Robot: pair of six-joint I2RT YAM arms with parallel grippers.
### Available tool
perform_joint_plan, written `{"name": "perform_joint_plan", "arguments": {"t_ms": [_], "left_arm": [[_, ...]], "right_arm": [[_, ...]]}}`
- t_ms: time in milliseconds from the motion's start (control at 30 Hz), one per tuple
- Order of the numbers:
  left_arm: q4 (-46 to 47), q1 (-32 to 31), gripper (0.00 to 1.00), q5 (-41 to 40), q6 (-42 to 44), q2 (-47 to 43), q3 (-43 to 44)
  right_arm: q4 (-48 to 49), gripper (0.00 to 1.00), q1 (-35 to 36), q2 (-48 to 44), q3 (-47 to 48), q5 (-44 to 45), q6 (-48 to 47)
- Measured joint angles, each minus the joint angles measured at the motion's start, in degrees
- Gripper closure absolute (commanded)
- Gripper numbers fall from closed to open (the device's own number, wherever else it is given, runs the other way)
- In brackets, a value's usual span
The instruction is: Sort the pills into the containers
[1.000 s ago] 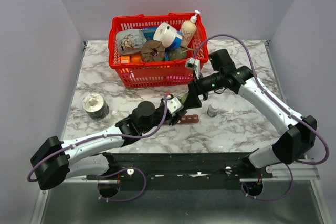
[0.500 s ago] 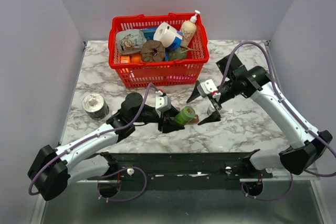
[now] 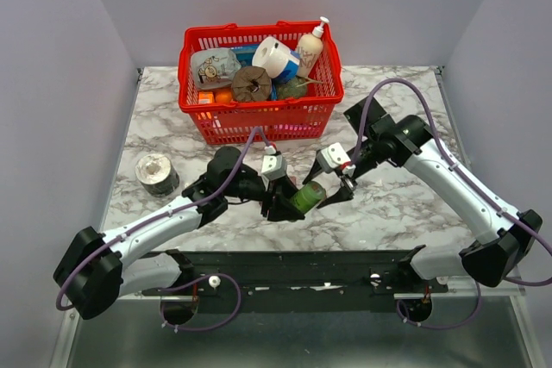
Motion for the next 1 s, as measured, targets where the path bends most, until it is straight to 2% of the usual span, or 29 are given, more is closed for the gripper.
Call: {"name": "perform_joint_plan", "arguments": {"t_ms": [100, 233, 367, 400, 500, 667, 800, 867, 967, 1000], "left_arm": [[0.0, 0.0, 1.0, 0.5, -0.2, 0.0, 0.0], [-0.2, 0.1, 1.0, -0.5, -0.1, -0.4, -0.1], [-0.2, 0.0, 1.0, -5.8, 1.0, -3.1, -1.4], [-0.2, -0.3, 1.0, -8.6, 1.8, -4.2, -2.0], [-0.1, -2.6, 1.0, -18.9, 4.3, -6.8, -3.5], [1.5, -10.9, 1.0, -44.6, 9.6, -6.6, -6.1], [5.4, -16.7, 1.0, -63.4, 14.7, -0.3, -6.0], [7.0, -18.0, 1.0, -68.5, 16.5, 2.6, -5.7], [8.9, -18.7, 1.0, -72.4, 18.0, 4.9, -5.6], [9.1, -18.7, 1.0, -72.8, 18.2, 4.9, -5.6]], "right_arm": [[2.2, 0.59, 0.0, 0.0, -0.6, 0.6, 2.2], [5.4, 0.71, 0.0, -0.2, -1.3, 1.3, 7.5], [11.6, 0.86, 0.0, -0.7, -1.9, 3.1, 19.1], [13.7, 0.9, 0.0, -0.6, -1.9, 4.2, 23.5], [19.8, 0.93, -0.1, 0.0, -2.1, 7.8, 37.0], [28.8, 0.93, -1.2, 1.3, -5.6, 16.5, 58.6], [34.3, 0.91, -3.3, 3.5, -8.3, 20.8, 70.7], [36.4, 0.84, -4.3, 4.7, -9.3, 21.3, 74.3], [38.0, 0.58, -4.9, 5.8, -9.5, 21.6, 76.0], [38.4, 0.35, -4.9, 5.8, -9.3, 21.5, 76.0]]}}
